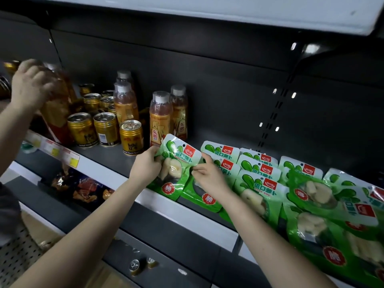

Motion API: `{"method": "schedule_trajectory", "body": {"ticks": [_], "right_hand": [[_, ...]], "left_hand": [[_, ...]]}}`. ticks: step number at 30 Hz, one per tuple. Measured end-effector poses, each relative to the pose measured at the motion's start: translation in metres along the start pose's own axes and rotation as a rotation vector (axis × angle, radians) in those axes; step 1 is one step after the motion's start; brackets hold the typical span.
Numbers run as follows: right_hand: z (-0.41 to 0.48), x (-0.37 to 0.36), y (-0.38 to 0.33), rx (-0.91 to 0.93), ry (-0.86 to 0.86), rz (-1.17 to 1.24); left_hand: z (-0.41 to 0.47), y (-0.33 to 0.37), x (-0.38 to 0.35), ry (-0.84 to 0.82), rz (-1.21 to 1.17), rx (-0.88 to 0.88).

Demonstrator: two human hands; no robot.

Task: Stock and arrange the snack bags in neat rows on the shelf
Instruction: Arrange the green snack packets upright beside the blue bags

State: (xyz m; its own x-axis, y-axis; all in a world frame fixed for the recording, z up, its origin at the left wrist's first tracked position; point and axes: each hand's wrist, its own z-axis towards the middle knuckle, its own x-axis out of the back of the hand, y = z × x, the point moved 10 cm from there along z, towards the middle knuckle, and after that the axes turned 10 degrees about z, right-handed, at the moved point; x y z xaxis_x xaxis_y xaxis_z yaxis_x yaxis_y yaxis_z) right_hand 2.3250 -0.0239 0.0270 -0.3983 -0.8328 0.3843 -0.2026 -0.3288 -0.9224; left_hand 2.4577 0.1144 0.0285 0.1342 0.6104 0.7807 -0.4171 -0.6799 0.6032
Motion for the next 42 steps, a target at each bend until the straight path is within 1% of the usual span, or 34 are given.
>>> {"method": "schedule_trajectory", "body": {"ticks": [5, 9, 14, 18, 20, 23, 25, 28, 30, 33, 37, 39, 42], "right_hand": [[0.004, 0.001, 0.002, -0.035, 0.034, 0.133], [0.01, 0.004, 0.006, -0.024, 0.113, 0.148], [0.011, 0.009, 0.004, 0.01, 0.18, 0.227], [0.004, 0.038, -0.005, 0.059, 0.277, 0.246], [0.002, 0.056, -0.004, 0.06, 0.327, 0.269], [-0.004, 0.081, 0.002, 0.06, 0.374, 0.256], [-0.007, 0.09, 0.006, 0.05, 0.363, 0.227], [-0.013, 0.083, 0.014, 0.018, 0.255, 0.087], [-0.016, 0.08, 0.021, 0.008, 0.221, 0.021], [-0.016, 0.079, 0.026, 0.004, 0.216, -0.012], [-0.015, 0.077, 0.026, -0.005, 0.193, -0.048], [-0.016, 0.076, 0.025, -0.006, 0.181, -0.062], [-0.017, 0.083, 0.023, -0.003, 0.225, -0.032]], "left_hand": [[-0.003, 0.003, -0.001, -0.035, -0.015, -0.019], [-0.008, 0.003, -0.002, -0.079, -0.024, -0.036], [-0.007, 0.015, 0.014, -0.03, -0.051, -0.026], [-0.002, 0.032, 0.018, -0.016, -0.14, -0.013], [-0.001, 0.043, 0.009, -0.05, -0.203, -0.017], [-0.002, 0.059, -0.012, -0.109, -0.213, -0.067], [-0.005, 0.068, -0.029, -0.17, -0.182, -0.102], [-0.012, 0.072, -0.051, -0.263, -0.071, -0.134], [-0.014, 0.069, -0.059, -0.305, -0.043, -0.128], [-0.013, 0.062, -0.064, -0.338, -0.056, -0.09], [-0.014, 0.057, -0.067, -0.378, -0.092, -0.07], [-0.016, 0.059, -0.066, -0.393, -0.074, -0.081], [-0.017, 0.069, -0.062, -0.428, -0.051, -0.101]]}}
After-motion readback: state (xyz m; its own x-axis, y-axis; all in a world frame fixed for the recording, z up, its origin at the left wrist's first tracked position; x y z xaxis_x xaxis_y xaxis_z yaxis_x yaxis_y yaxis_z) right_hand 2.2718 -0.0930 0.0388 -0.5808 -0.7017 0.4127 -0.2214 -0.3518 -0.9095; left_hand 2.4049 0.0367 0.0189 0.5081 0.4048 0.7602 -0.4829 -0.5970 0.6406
